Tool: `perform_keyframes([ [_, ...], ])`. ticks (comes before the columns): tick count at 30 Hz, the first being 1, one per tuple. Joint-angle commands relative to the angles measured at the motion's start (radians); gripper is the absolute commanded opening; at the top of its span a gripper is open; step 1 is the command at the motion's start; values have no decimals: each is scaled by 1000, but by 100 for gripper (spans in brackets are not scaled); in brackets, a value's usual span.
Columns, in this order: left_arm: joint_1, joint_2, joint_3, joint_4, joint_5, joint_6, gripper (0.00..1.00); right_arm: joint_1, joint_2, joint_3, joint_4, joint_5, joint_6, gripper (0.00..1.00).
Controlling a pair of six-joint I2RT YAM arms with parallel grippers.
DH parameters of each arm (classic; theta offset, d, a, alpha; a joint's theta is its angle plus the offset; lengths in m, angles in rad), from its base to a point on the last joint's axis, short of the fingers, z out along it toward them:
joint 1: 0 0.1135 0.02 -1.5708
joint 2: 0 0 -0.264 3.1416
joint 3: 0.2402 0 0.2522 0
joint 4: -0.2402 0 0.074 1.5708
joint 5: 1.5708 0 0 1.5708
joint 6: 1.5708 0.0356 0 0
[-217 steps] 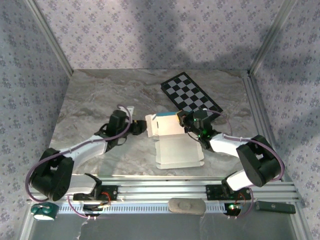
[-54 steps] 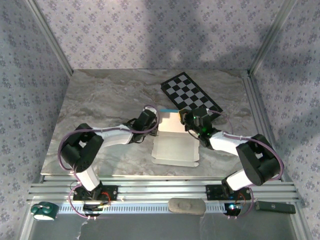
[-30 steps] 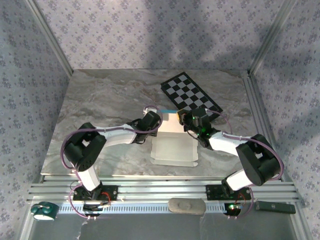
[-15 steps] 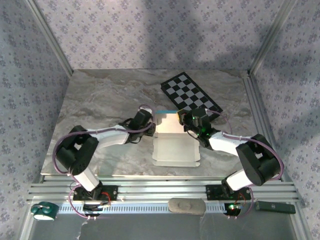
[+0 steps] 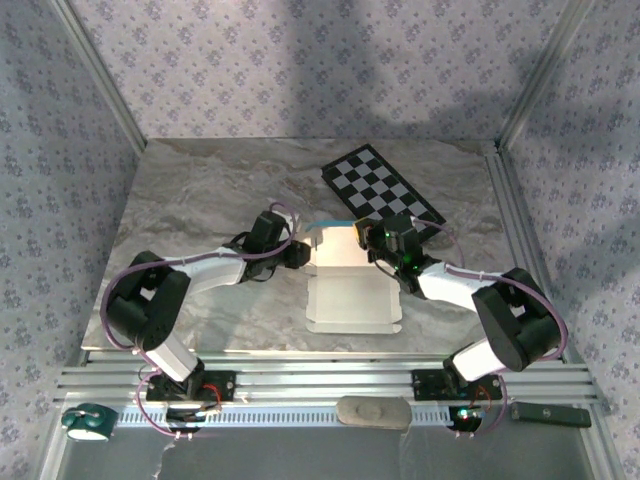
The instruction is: Fold the paper box
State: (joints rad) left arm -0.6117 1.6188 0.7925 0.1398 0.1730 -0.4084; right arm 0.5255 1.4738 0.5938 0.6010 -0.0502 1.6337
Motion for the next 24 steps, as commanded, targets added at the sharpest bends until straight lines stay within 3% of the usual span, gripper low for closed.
perform_keyframes([
  [1,-7,21,11,32,31,22,35,-6,8,27,-23,-7,-2,0],
  [3,-7,33,19,28,24,26,34,-5,10,27,-23,-8,-2,0],
  [11,-7,56,43,27,-3,17,10,-5,11,32,-25,-8,-3,0],
  [18,-24,50,50,1,-40,19,2,-4,12,33,-26,-6,-3,0],
  [24,-99,71,113,-117,-257,-1,0,11,13,35,-32,7,1,0],
])
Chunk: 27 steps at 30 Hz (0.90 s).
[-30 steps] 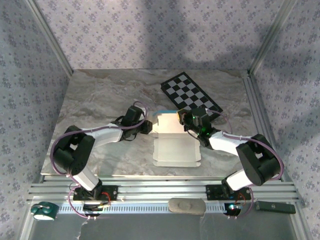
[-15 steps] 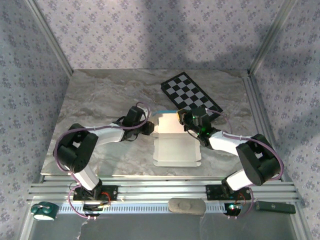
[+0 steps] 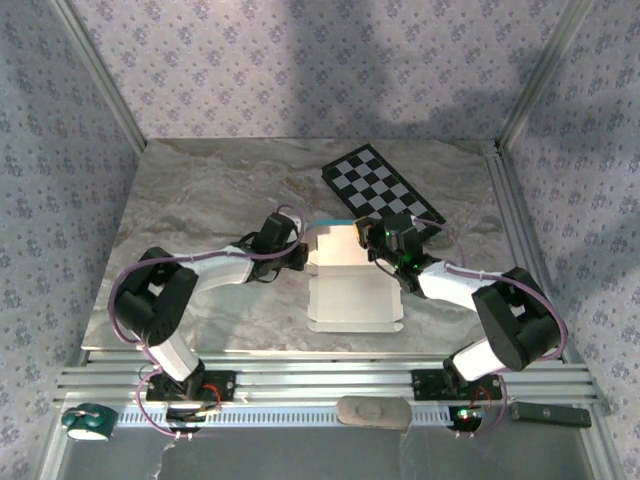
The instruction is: Fold the paper box
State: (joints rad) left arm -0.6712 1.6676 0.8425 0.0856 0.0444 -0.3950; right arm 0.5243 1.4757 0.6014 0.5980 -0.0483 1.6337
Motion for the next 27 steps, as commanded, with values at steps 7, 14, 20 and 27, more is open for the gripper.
perform_keyframes([
  [7,-164,95,170,-247,-506,-159,0,23,15,28,-23,16,5,0],
  [14,-273,106,226,-281,-572,-175,22,13,13,18,-15,7,-5,0],
  [20,-221,-164,50,-111,-253,-95,67,-43,-24,-3,-33,-53,-58,0],
  [27,93,-459,-223,136,115,-138,64,-147,-30,-3,-5,-229,-117,0],
])
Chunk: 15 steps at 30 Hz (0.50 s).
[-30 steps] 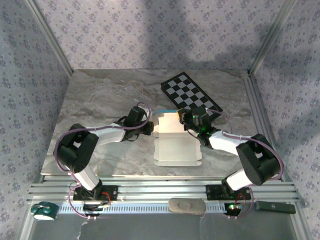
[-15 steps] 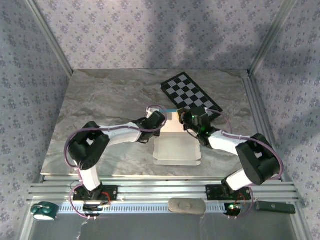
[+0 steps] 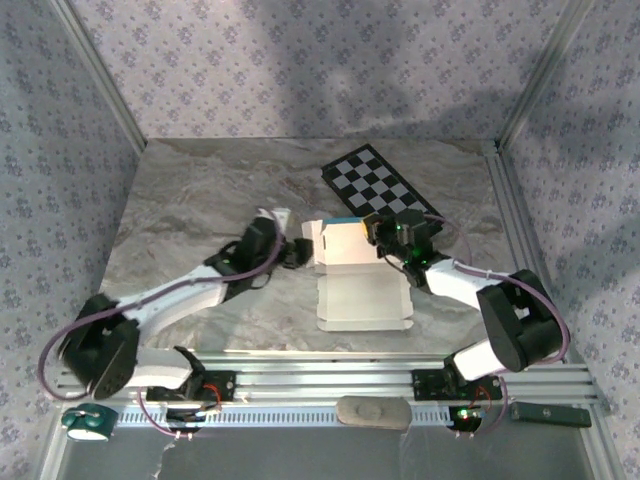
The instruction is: Fold the paper box
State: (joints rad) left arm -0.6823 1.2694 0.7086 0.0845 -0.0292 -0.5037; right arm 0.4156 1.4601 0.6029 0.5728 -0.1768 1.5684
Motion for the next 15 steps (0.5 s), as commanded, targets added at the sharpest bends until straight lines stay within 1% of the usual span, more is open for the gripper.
perform_keyframes([
  [1,160,-76,-127,194,240,-64,63,-54,-13,2,22,-129,-59,0],
  [3,264,-67,-166,281,331,-120,56,-85,-19,19,30,-175,-76,0],
  [4,286,-38,-155,284,364,-116,52,-98,-18,35,30,-200,-85,0],
  [5,299,18,-117,258,402,-98,47,-110,-14,59,27,-234,-94,0],
  [6,306,87,-64,228,457,-68,38,-121,-14,77,22,-255,-96,0],
  [8,308,209,-11,269,539,-47,28,-135,-15,112,-2,-290,-104,0],
  [10,308,300,-8,381,569,-45,27,-144,-21,139,-33,-319,-114,0],
  [12,309,385,34,431,613,-33,26,-151,-22,161,-58,-354,-121,0],
  [13,307,413,46,459,633,-37,26,-152,-23,167,-66,-363,-124,0],
  [15,305,455,50,583,693,-62,29,-153,-21,179,-98,-380,-138,0],
])
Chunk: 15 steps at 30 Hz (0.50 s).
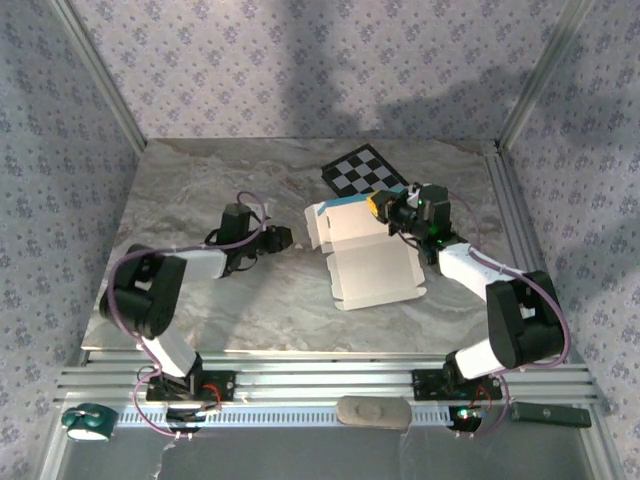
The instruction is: Fold the paper box
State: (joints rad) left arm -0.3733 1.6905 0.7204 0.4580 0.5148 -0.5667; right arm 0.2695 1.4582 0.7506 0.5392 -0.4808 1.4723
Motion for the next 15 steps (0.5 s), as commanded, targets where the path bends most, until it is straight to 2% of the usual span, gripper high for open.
perform_keyframes([
  [1,-7,45,42,246,175,-9,30,-9,-21,34,-77,-77,-48,0],
  [3,-25,47,47,273,211,1,33,-18,-9,34,-73,-86,-50,0],
  [6,-59,35,56,221,211,63,36,-24,18,42,-61,-98,-43,0],
  [15,-130,13,74,90,178,174,37,-23,53,43,-32,-92,-34,0],
])
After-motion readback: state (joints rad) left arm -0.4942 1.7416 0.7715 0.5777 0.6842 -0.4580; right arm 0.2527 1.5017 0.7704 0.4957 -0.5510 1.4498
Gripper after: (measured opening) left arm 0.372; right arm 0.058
